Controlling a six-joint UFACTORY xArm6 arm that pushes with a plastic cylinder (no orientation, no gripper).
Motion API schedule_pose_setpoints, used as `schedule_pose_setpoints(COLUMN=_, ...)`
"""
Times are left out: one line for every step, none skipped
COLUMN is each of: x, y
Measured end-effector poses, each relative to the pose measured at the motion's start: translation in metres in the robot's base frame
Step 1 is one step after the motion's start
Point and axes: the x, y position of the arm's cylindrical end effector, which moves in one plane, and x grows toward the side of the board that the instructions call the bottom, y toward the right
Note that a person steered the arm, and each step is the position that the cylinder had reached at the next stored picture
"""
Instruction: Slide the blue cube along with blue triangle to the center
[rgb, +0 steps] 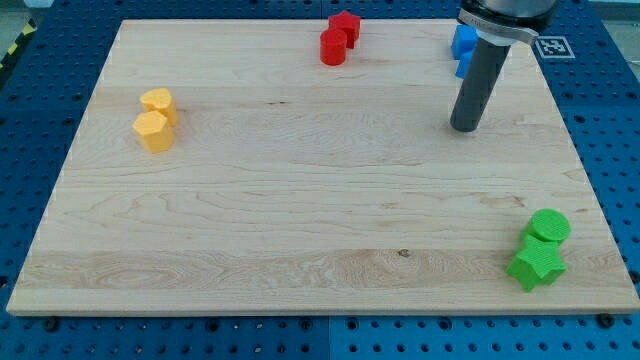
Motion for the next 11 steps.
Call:
schedule_pose_setpoints(x=0.0, y=0.0)
schedule_pose_setpoints(x=0.0, y=0.046)
schedule_pose_setpoints(x=-0.005, y=0.116)
schedule_pose_setpoints(x=-0.053, y=0.137)
schedule_pose_setpoints(x=-0.119, y=0.125)
schedule_pose_setpoints(x=-0.126, y=0.121)
schedule_pose_setpoints(x=-0.157, y=0.083)
schedule_pose_setpoints(x=-0.181, y=0.063)
schedule_pose_setpoints(x=-0.182, y=0.05)
schedule_pose_setpoints(x=-0.168, y=0.035)
schedule_pose_setpoints(x=-0.15, y=0.033)
